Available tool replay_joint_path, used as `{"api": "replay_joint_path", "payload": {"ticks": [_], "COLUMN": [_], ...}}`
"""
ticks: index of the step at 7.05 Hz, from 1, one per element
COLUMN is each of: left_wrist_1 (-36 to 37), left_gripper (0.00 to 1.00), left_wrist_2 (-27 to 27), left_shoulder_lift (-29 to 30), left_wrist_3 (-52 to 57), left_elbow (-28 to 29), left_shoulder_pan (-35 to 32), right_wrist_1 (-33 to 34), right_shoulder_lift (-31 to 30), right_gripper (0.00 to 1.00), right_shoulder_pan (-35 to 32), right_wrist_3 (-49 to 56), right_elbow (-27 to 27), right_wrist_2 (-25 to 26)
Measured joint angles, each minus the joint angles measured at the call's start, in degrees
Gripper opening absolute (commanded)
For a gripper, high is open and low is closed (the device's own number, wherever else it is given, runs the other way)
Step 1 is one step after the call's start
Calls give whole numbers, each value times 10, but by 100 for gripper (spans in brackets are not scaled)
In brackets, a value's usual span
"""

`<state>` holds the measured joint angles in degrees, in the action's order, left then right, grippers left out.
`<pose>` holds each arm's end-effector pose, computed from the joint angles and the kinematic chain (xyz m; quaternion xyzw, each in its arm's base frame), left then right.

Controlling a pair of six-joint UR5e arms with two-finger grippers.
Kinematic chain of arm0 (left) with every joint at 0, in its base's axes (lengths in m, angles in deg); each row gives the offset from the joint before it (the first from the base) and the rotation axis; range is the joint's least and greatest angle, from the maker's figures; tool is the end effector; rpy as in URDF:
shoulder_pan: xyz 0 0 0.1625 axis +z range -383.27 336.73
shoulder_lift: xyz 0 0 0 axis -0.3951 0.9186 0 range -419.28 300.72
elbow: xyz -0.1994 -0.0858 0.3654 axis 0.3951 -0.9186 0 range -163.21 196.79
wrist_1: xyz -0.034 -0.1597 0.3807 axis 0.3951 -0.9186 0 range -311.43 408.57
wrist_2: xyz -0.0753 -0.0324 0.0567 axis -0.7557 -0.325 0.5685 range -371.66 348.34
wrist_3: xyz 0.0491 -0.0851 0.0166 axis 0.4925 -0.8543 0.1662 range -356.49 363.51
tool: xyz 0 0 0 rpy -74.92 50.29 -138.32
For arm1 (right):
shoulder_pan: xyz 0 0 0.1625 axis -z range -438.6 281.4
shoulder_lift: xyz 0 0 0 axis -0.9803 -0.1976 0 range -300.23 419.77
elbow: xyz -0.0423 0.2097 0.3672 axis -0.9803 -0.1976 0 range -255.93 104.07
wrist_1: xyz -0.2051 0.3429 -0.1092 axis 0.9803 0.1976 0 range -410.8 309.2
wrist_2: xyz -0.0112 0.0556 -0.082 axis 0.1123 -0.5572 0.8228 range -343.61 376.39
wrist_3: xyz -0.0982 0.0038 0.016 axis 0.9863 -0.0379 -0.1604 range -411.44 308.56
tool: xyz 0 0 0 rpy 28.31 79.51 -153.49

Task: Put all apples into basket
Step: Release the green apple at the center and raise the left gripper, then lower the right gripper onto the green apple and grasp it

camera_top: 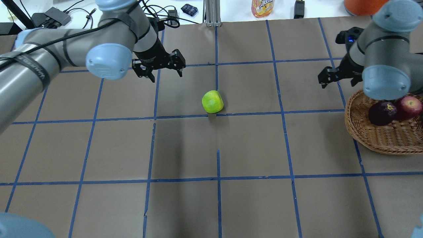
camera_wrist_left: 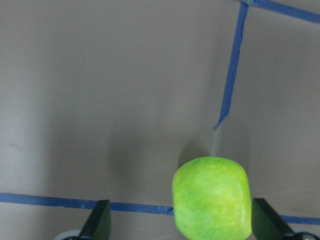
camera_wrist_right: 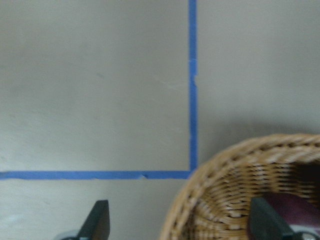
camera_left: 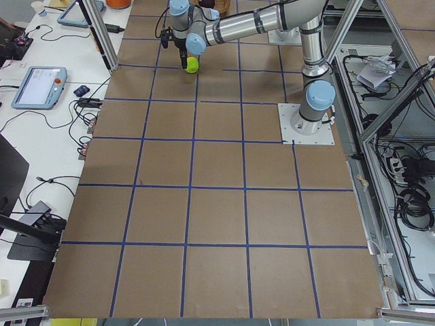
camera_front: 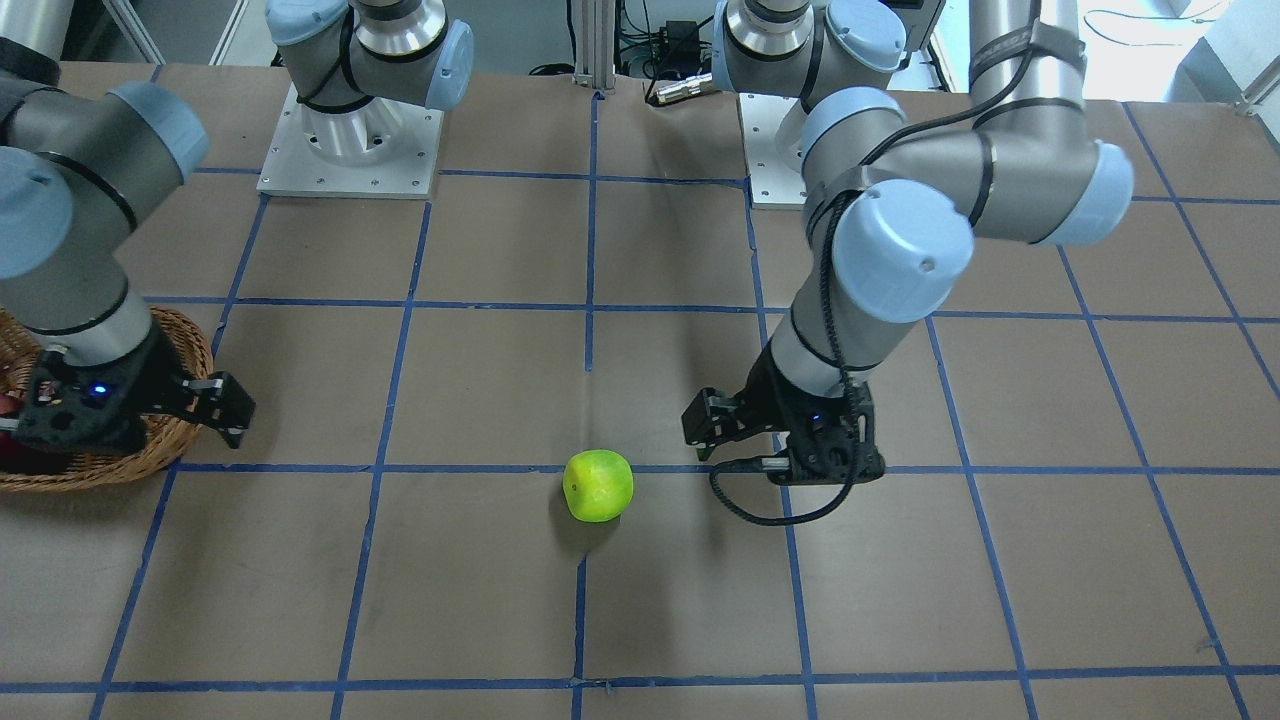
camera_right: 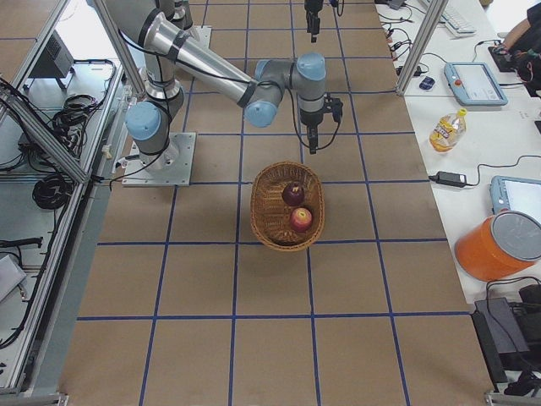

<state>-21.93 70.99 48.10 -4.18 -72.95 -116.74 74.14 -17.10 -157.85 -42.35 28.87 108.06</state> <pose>-0.1824 -0.5955 0.3579 0.0355 -0.9971 0.0143 0.0658 0.0248 -0.5687 0.3061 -0.0153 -0.9979 0.0577 0.0249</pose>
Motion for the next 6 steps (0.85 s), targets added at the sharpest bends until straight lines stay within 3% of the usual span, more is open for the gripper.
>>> {"api": "replay_joint_path", "payload": {"ticks": [4, 6], "left_wrist_1": [-142, -172], "left_gripper": [100, 100], "left_wrist_2": [55, 61], "left_shoulder_lift": [-142, -168], "left_wrist_3": [102, 106], "left_elbow": [4, 10], "left_shoulder_pan": [53, 53], "right_wrist_1": [-11, 9], "right_shoulder_lift": [98, 140], "right_gripper": [100, 100], "right_shoulder_pan": [-240, -314], "right_wrist_3": [-268, -345], "right_elbow": [-113, -135], "right_wrist_2": [-6, -5]}}
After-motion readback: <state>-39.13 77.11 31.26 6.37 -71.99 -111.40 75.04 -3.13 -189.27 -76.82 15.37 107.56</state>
